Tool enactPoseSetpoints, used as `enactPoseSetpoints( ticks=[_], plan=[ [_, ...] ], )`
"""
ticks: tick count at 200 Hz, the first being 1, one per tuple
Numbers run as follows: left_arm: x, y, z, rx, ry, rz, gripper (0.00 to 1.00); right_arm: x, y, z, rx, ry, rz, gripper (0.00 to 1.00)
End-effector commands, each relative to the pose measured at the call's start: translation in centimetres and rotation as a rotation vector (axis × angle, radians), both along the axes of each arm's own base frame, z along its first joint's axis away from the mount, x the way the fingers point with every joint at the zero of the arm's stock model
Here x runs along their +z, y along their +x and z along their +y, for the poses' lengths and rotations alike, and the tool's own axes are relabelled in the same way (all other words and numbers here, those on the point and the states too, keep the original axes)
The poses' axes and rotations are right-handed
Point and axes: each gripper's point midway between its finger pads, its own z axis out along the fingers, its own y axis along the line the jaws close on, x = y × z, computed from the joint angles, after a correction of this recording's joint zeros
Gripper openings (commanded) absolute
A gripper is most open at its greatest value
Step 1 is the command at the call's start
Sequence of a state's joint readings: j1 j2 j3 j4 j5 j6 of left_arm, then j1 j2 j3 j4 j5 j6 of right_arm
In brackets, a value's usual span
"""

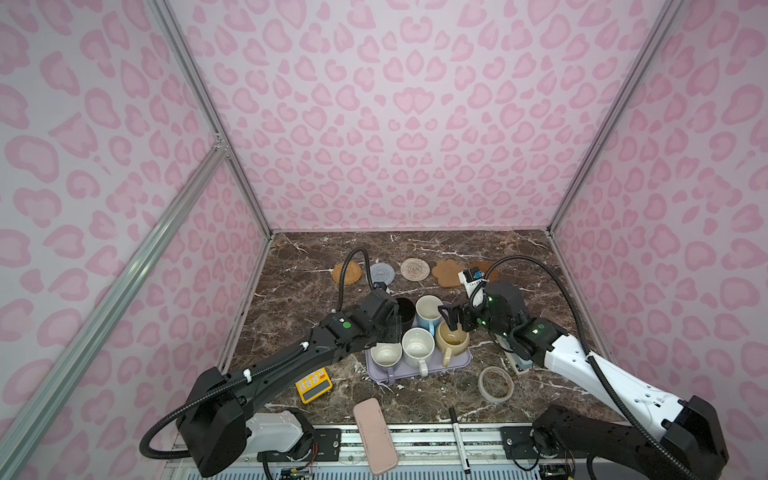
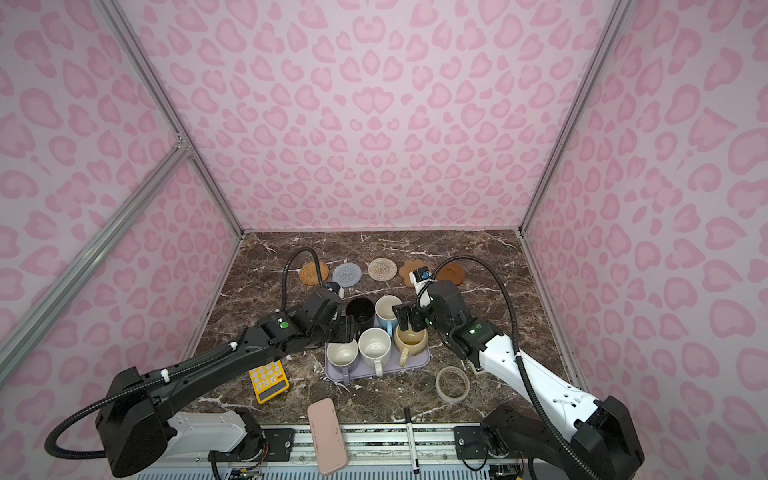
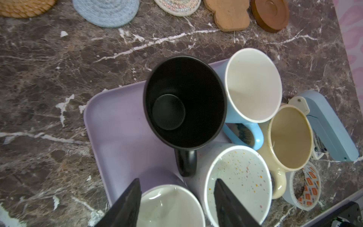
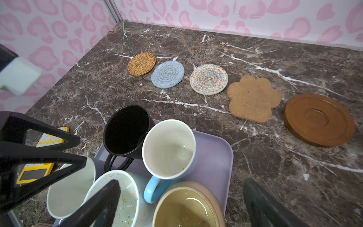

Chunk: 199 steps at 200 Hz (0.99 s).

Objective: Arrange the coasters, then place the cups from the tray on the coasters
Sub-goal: 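Lower left gripper down over the black mug on the tray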

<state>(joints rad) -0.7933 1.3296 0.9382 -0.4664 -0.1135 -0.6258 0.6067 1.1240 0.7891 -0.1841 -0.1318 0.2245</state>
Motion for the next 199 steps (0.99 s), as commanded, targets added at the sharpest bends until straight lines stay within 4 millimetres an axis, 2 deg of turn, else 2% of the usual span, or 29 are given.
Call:
enactPoseSetpoints(
  ticks=[1,15,94,105,145,199],
  plan=[
    [-0.6,0.5,-0.5,-0.017,0.029,0.007,0.56,-0.2,0.0,0.6,0.028,0.009,-0.005,0.99],
    [-1.2,0.5,-0.9,-0.032,0.04,0.022,0.51,-0.3,0.1,0.7,0.028,0.012,-0.004,0.99],
    [-2.8,1.1,-1.2,-0.027,0.1,0.029,0.5,-1.0,0.7,-0.1,-0.012,-0.038,0.007,0.99],
    [-3.0,1.3,-1.4,-0.031,0.105,0.034,0.46,-1.0,0.7,-0.1,-0.013,-0.037,0.004,0.99],
    [-3.4,1.9,-1.7,-0.02,0.138,0.039,0.45,-0.7,0.8,0.0,-0.017,-0.029,0.0,0.99],
    [-3.8,2.3,-1.9,-0.01,0.18,0.038,0.39,-0.7,0.8,-0.3,-0.032,-0.023,-0.006,0.99]
  ],
)
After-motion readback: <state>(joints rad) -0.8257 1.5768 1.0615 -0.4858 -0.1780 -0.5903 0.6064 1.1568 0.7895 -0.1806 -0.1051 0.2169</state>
